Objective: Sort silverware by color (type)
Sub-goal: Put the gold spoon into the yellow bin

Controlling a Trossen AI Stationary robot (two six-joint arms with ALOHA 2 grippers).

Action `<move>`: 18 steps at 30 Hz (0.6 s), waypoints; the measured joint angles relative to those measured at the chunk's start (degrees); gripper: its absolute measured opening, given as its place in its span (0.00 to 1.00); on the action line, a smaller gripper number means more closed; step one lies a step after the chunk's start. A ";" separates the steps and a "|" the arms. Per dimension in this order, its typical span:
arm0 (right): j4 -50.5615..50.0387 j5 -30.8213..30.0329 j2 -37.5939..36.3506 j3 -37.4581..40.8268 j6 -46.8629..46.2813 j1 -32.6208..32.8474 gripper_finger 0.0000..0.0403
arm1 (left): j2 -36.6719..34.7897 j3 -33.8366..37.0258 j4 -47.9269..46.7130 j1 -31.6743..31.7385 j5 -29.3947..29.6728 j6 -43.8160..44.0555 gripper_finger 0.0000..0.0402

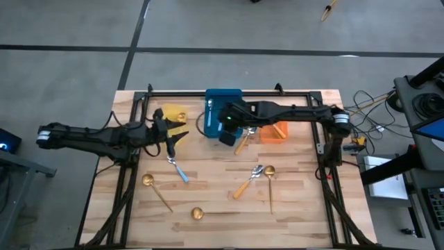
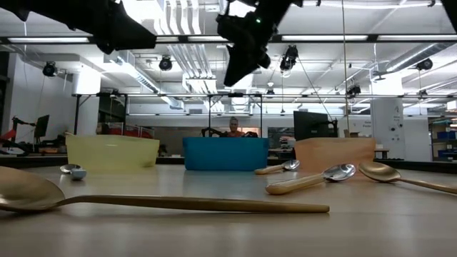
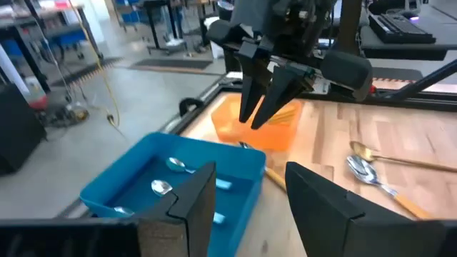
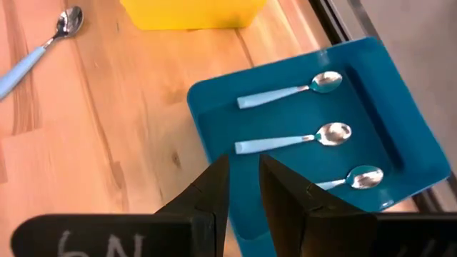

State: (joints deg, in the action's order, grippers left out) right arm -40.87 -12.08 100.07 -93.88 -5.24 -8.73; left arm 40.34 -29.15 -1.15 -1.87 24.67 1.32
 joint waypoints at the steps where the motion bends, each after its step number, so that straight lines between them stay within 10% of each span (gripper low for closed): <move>1: 1.90 0.00 -1.24 2.79 -0.47 0.01 0.17 | 0.33 0.00 -0.17 0.00 -0.16 0.76 0.38; 10: 18.71 0.48 -11.50 22.36 1.63 0.68 0.17 | 3.57 0.00 0.72 -0.02 -2.57 8.16 0.38; 18: 36.90 0.45 -19.85 35.04 10.86 0.85 0.17 | 9.49 0.00 3.31 -0.83 -13.37 31.52 0.38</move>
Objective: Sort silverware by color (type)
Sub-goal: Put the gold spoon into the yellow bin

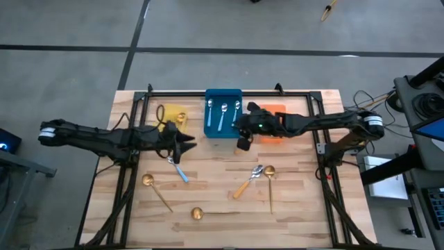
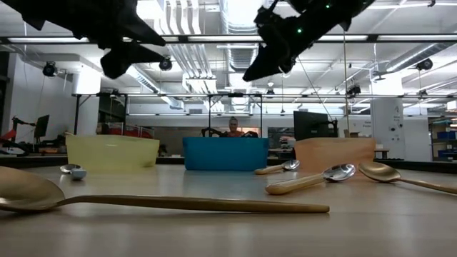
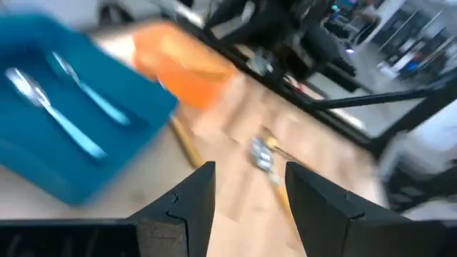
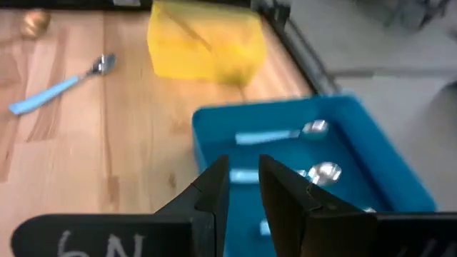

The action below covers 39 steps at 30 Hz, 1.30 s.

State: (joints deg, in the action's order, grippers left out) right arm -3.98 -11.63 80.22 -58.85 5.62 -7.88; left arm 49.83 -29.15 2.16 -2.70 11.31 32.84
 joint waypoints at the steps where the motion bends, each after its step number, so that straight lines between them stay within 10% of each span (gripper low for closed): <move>1: 1.20 0.00 -0.86 0.84 1.50 0.00 0.17 | 0.89 0.00 0.21 -0.32 -1.48 3.78 0.38; 24: 7.29 0.00 -7.74 4.76 14.96 -4.53 0.17 | 18.48 -1.25 -3.46 -31.35 -10.59 78.04 0.38; 39: 10.50 0.03 -7.74 4.76 16.50 -7.07 0.17 | 30.30 -15.51 -22.60 -37.09 -15.25 89.10 0.38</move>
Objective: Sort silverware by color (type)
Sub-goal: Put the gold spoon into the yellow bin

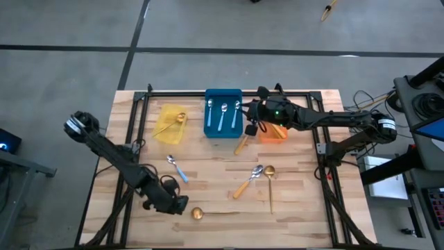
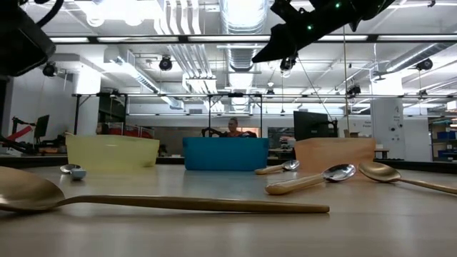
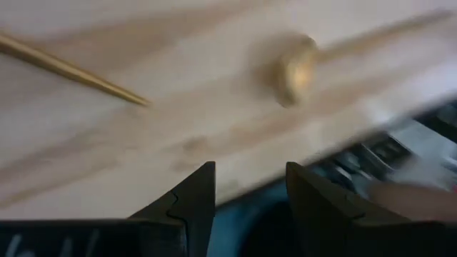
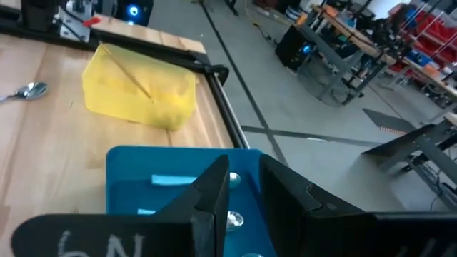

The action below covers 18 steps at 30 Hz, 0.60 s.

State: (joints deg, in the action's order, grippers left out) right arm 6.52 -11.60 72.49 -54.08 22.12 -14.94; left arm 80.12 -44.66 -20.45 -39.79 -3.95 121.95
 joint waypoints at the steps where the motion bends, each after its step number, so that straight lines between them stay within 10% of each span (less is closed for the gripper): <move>1: 0.61 -0.01 0.00 0.00 0.12 -0.08 0.17 | 0.72 -1.64 -3.72 0.03 0.03 -0.57 0.38; 18: 1.92 -0.02 0.00 0.00 1.66 -0.10 0.17 | 6.31 -8.55 -27.98 -0.04 4.05 9.87 0.38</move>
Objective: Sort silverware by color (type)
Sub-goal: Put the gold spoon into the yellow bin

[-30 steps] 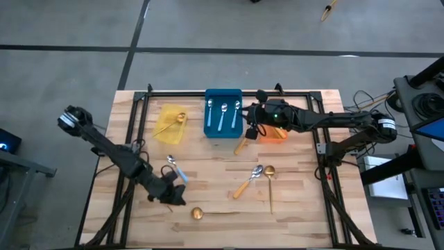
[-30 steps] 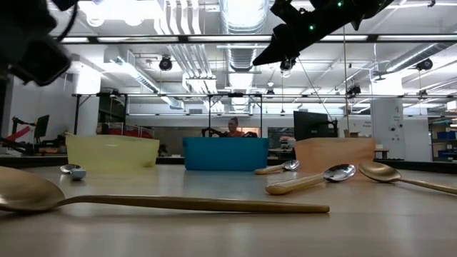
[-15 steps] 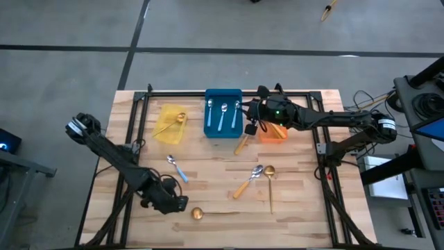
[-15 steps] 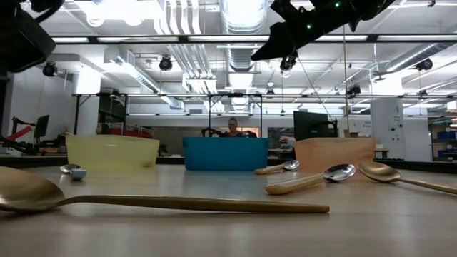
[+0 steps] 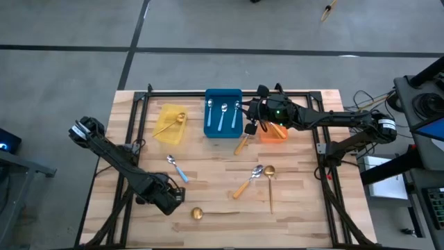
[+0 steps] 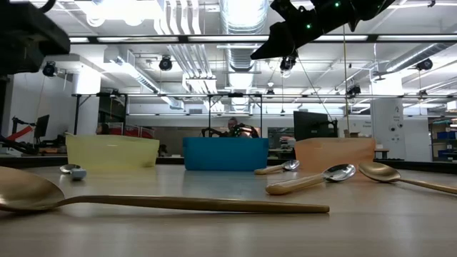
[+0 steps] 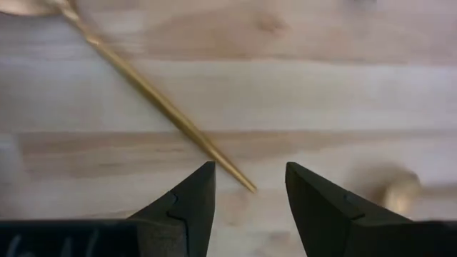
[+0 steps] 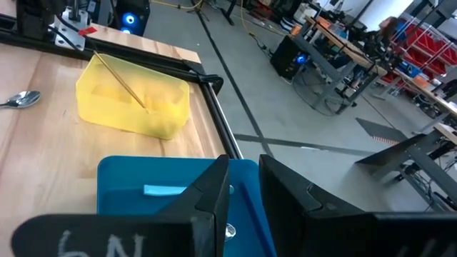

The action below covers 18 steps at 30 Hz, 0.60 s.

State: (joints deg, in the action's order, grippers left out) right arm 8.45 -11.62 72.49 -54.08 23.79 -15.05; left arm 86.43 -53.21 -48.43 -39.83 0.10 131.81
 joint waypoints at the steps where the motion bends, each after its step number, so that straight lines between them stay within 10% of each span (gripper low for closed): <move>1: -0.02 0.02 0.00 0.00 0.11 0.00 0.17 | 0.16 0.04 -1.11 0.00 -0.02 0.78 0.38; 18: 1.17 0.02 0.02 -0.01 0.92 0.00 0.17 | 2.67 2.78 -13.15 -3.05 4.11 5.65 0.38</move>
State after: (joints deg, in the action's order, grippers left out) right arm 9.61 -11.60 72.51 -54.09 24.71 -15.05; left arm 89.10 -50.43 -61.58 -42.89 4.21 137.47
